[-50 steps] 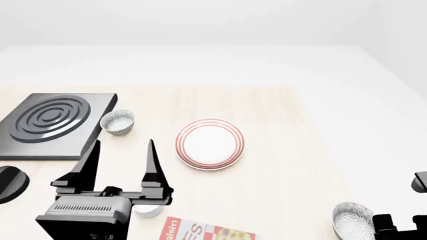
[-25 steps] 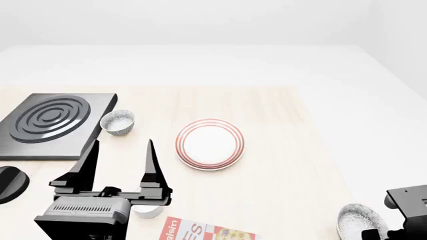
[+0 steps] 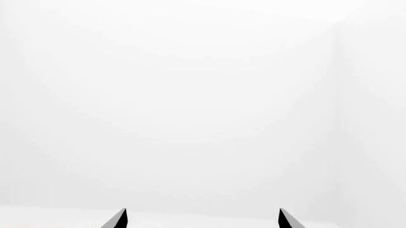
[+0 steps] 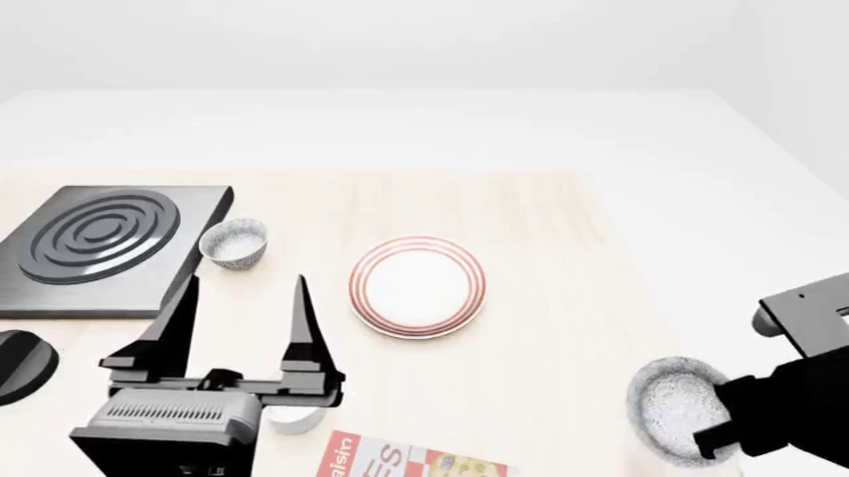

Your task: Pick the akita bowl next to the cookies box and place it on the plate.

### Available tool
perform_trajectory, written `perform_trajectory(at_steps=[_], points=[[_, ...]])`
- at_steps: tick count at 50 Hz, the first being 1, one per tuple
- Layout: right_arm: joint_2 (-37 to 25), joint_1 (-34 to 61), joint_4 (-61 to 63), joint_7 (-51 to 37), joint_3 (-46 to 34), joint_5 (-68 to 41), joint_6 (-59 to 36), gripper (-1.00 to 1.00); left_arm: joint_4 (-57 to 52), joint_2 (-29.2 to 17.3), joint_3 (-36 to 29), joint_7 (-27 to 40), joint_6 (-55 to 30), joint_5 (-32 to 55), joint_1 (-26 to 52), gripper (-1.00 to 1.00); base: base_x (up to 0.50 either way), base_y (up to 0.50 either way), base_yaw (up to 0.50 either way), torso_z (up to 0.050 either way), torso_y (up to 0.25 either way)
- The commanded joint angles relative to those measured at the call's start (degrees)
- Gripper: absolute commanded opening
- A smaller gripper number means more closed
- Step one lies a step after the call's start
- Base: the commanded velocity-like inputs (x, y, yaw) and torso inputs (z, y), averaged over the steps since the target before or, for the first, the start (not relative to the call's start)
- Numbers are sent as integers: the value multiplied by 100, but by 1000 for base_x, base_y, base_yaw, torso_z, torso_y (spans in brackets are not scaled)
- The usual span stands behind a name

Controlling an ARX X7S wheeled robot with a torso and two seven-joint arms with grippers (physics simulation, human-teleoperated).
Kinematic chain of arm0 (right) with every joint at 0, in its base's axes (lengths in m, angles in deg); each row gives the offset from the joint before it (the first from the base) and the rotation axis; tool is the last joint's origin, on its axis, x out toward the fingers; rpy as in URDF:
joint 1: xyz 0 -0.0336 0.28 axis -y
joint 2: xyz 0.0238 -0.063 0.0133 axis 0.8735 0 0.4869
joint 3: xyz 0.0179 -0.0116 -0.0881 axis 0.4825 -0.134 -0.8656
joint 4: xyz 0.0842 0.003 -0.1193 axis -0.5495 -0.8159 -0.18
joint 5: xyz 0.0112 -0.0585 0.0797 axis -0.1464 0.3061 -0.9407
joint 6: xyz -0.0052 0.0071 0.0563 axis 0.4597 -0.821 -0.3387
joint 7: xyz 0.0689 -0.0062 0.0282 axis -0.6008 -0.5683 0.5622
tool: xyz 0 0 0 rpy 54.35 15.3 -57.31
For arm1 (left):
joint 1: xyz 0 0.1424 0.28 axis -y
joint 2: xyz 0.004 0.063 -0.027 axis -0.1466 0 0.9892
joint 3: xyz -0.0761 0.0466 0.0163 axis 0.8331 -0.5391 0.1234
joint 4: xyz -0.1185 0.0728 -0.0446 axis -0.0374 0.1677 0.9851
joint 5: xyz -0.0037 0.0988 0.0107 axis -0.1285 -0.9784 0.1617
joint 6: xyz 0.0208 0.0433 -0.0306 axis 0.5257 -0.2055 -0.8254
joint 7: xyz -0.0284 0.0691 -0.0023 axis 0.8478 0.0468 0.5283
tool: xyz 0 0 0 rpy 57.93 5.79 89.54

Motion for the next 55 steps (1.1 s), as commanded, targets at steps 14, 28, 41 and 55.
perform_trajectory(at_steps=[14, 28, 41, 55], points=[[2679, 4265, -1627, 1574, -1000, 1975, -885, -100, 117, 121, 119, -111, 126, -21, 43, 100, 0, 0, 0, 0, 0], [4576, 4870, -4783, 2852, -1668, 3611, 1375, -100, 11, 16, 145, -152, 218, 31, 52, 100, 0, 0, 0, 0, 0], [6747, 5102, -9064, 3761, -923, 4923, 3920, -100, 37, -84, 180, -250, 163, 333, 77, 100, 0, 0, 0, 0, 0], [7248, 4753, -9065, 4030, 1601, 5821, 3276, -100, -208, -266, 379, -159, 374, 365, -390, 100, 0, 0, 0, 0, 0]])
